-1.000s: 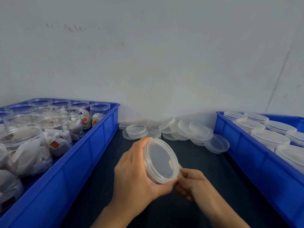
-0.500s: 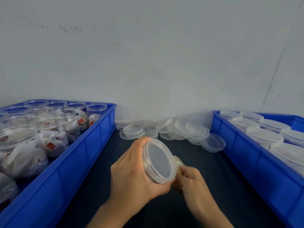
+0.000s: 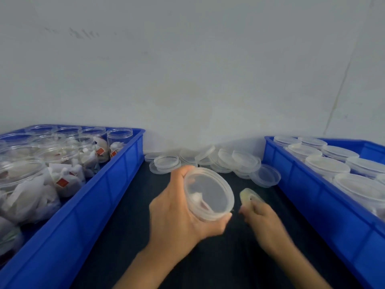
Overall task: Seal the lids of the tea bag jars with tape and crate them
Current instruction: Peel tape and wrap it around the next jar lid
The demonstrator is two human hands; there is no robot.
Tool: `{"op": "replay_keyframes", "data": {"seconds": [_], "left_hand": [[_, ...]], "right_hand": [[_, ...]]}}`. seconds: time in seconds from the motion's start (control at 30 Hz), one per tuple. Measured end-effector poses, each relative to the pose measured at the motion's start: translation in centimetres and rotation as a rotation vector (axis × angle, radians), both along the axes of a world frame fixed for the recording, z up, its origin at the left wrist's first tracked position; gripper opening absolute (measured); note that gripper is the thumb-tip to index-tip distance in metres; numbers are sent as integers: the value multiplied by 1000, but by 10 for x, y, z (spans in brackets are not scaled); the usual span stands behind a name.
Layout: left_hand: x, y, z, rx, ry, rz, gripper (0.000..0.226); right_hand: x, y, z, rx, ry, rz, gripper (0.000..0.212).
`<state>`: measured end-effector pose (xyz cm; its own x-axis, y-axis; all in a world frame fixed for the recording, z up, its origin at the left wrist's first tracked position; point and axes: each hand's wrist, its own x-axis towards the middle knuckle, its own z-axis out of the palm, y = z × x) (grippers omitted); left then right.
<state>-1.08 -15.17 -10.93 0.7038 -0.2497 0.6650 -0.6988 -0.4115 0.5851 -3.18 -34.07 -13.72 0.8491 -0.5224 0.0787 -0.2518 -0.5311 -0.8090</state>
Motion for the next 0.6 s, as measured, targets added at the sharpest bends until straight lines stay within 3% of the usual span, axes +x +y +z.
{"op": "replay_keyframes", "data": {"seconds": [0.17,0.33,0.5,0.6], "left_hand": [[14,1,-3,3,48,75,94],[22,4,-8,-27,66,106,97],[25,2,-13,-50,117,91,91],[30,3,-17,-125,206,98,87]], "right_hand": [[9,31,-2,-78,-145,159,33],[7,34,-7,-150,-172,161,46],[15,33,-18,-457,-160,214,39],[23,37,-24,-728,-4,225,41]]}}
